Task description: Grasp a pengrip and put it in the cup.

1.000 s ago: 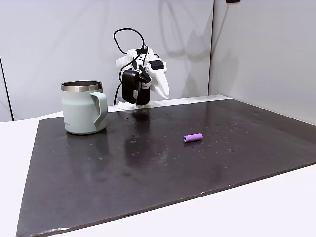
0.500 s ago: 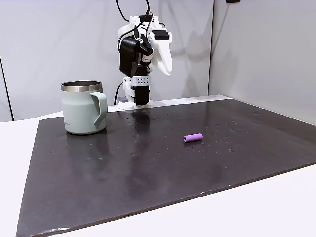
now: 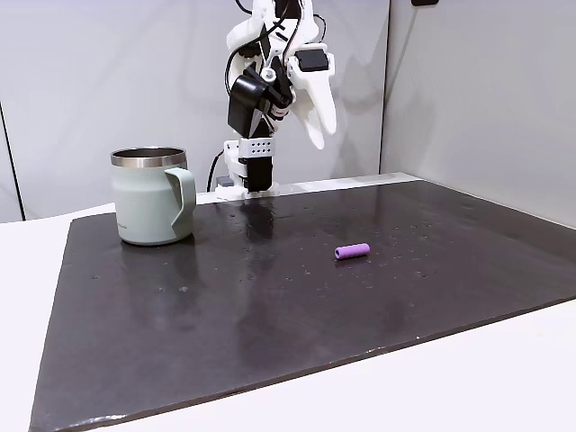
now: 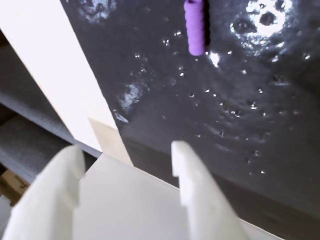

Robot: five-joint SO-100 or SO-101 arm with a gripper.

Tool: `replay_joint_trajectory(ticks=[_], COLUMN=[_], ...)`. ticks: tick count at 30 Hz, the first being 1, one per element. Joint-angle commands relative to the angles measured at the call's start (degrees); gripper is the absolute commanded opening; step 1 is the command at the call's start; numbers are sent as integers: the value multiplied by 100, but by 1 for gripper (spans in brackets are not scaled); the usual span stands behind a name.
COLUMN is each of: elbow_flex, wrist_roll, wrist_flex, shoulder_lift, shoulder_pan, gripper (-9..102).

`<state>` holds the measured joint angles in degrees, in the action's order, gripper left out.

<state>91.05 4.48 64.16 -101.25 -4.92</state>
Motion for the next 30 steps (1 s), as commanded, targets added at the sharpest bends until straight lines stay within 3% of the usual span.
replay_joint_trajectory(ticks=[1,8,17,30], elbow_flex=[-844,-2619,-6214,-7304], wrist_roll=[167,510,738,712], wrist_flex=[290,1239,2892,3085], shoulder_lift=[466,2250,4957,6583], shoulder_pan=[-105,-97,-193,-352], gripper=[18,18,18,18])
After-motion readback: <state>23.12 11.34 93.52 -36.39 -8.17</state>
